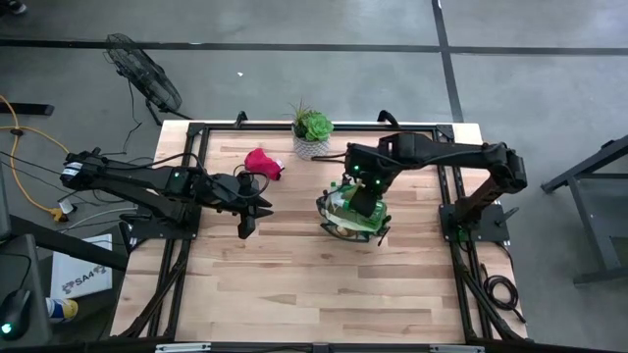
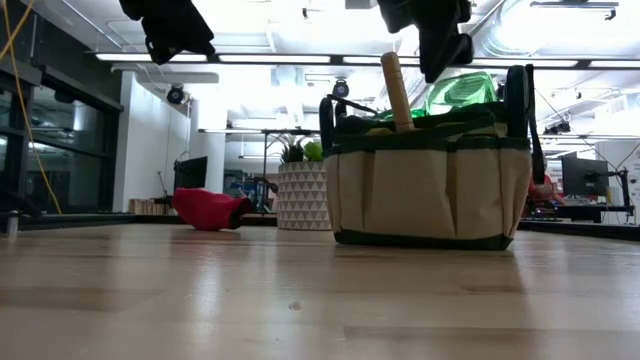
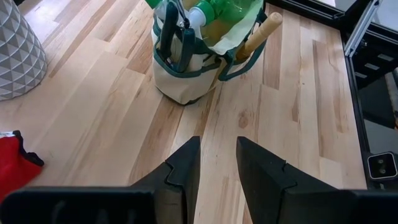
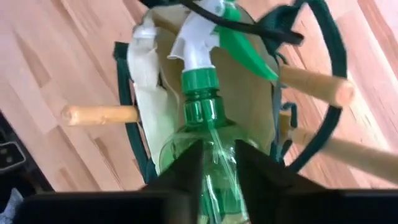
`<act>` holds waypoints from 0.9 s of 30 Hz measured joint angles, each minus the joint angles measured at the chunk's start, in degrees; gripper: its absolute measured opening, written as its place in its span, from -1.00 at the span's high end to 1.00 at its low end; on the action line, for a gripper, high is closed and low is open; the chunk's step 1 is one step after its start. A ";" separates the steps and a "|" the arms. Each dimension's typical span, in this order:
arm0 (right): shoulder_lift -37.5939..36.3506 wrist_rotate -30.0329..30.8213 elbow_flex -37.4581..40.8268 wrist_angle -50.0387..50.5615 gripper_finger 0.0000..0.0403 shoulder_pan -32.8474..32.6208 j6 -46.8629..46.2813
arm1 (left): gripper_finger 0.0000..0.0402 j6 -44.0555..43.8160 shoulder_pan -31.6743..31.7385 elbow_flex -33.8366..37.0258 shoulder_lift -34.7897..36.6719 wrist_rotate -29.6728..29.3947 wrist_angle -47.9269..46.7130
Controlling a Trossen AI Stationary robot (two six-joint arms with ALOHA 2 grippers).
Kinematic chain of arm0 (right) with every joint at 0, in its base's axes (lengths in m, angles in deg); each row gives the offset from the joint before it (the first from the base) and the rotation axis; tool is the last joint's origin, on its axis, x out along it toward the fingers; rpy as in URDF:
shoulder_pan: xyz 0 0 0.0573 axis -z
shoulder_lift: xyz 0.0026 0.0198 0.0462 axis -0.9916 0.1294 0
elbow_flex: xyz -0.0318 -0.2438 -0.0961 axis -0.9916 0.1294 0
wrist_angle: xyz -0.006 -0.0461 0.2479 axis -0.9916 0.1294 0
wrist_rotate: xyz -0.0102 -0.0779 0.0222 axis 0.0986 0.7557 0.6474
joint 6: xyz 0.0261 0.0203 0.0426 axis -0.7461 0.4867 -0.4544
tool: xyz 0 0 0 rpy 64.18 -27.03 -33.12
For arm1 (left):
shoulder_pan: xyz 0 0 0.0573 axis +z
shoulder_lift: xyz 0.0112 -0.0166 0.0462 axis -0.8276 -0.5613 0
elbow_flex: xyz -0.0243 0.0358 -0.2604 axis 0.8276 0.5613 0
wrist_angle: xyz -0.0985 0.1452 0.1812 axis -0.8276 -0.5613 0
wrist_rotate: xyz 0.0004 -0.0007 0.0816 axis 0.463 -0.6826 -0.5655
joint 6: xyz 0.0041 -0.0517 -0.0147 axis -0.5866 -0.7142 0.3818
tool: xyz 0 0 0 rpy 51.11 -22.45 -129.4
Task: Pick & Place Garden tools in Gardening bag
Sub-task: Put the green spray bottle into the gardening bag
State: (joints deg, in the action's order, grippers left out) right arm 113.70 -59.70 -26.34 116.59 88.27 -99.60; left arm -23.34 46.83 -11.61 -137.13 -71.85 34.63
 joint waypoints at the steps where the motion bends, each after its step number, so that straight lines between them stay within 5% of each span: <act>1: -0.03 0.48 0.00 0.32 0.64 -0.32 -1.16 | 0.50 -0.01 0.00 0.00 0.00 0.00 0.01; 5: -0.01 2.52 0.00 1.16 0.95 -2.37 -2.90 | 0.50 -0.05 0.01 0.00 0.00 -0.02 0.00; 27: 0.39 5.95 6.78 -0.23 0.98 -6.30 -9.72 | 0.50 0.21 0.00 0.00 0.00 -0.13 0.00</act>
State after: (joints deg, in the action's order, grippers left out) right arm 114.09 -53.74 -19.56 116.36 81.97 -109.33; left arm -23.12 46.82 -11.61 -137.13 -71.98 34.62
